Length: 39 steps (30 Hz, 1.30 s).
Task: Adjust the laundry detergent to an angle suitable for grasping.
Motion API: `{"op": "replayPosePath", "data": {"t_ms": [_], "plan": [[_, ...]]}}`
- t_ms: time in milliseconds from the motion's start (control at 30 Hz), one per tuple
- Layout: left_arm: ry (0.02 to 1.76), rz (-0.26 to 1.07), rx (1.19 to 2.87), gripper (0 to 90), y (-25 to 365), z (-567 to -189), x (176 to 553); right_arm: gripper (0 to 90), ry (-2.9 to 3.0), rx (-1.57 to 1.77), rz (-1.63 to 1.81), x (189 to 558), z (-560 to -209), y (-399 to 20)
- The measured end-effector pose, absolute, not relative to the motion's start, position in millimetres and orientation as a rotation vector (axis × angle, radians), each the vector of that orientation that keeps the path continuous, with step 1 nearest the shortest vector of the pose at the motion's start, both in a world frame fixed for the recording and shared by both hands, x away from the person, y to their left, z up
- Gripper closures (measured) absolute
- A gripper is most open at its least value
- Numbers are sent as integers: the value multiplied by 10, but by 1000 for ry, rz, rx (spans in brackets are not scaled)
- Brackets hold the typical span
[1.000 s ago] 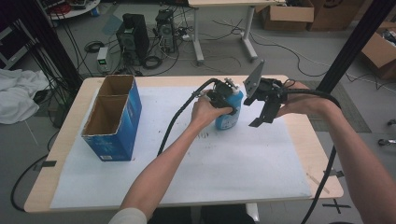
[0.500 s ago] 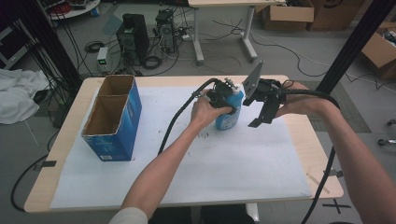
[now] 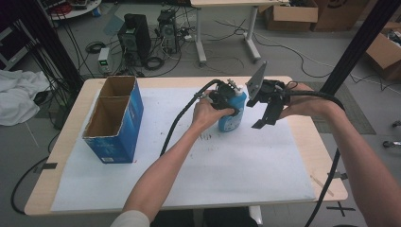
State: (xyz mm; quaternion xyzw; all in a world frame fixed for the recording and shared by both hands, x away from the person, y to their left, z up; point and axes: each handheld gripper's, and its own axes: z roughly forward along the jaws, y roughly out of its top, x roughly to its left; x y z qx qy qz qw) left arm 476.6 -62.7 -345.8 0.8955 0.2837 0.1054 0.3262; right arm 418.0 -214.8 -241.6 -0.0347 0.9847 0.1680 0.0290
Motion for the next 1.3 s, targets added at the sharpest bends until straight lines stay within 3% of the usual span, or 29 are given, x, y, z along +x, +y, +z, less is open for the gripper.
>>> {"op": "replayPosePath", "data": {"t_ms": [633,1000,1300], "plan": [[671,282,2324,445,-515,-3341,4664,196,3026,-89,523,4169,-2382,-2207],[539,294,2365,444,-112,-3103,4404,198,3013,-107,529,4148,-2329,-2165],[421,217,2400,444,201,-3084,4211,197,3017,-113,522,4150,-2343,-2130]]}}
